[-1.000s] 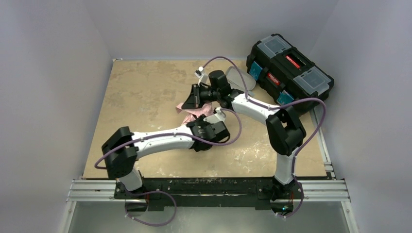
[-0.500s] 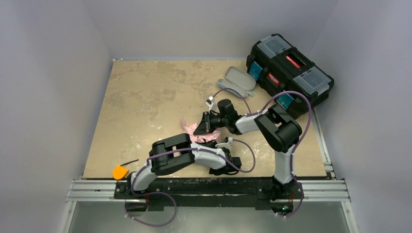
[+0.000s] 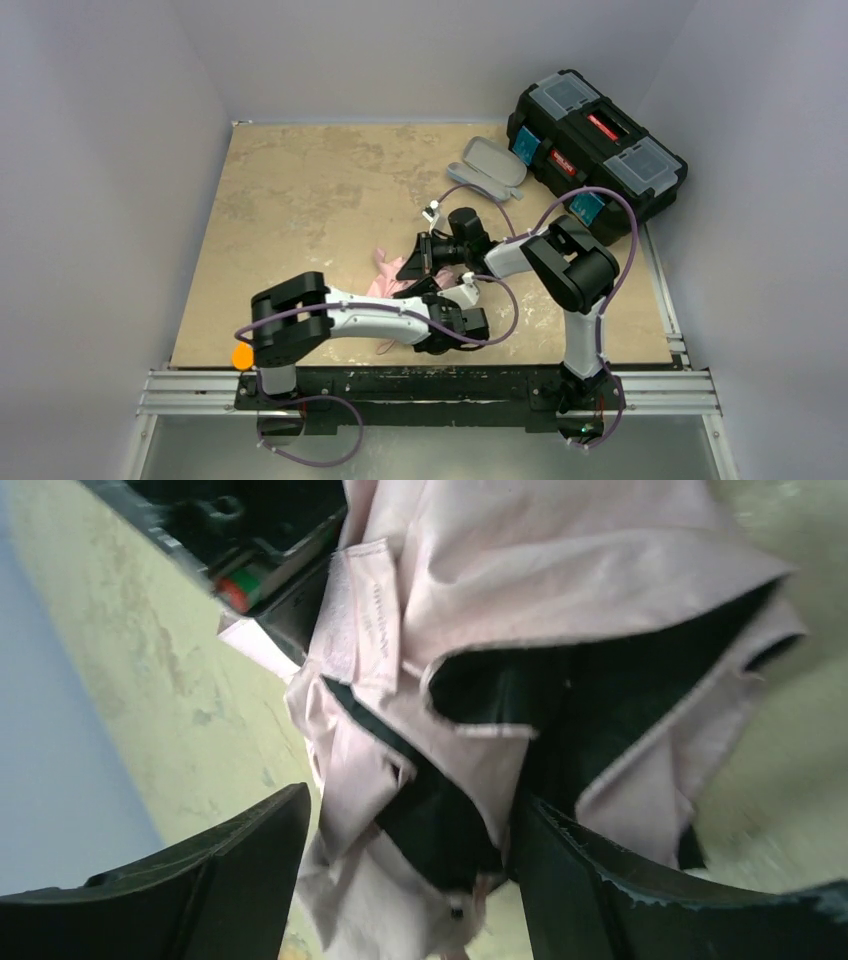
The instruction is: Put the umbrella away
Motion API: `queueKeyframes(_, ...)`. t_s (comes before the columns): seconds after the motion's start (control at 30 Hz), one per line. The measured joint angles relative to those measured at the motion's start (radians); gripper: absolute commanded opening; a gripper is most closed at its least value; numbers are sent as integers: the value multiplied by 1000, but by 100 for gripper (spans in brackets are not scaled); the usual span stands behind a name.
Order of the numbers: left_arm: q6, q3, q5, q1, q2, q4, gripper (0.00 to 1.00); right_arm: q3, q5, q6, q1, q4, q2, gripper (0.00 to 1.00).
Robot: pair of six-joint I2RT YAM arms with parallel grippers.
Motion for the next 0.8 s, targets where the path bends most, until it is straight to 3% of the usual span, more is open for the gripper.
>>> queueKeyframes(0.23,13,-8,197,44,-238,48,75,1,1,0,0,-2,0,0)
queueKeyframes(0.43,11,-153,391,211,-461,189,80,1,4,-2,0,-9,-3,0)
queueKeyframes(0.7,8,-381,679,368,-445,425,82,6,13,-11,1,-57,-19,0)
queueKeyframes(0.8,2,-414,743,402,-408,507,74,6,18,-17,1,-79,-30,0)
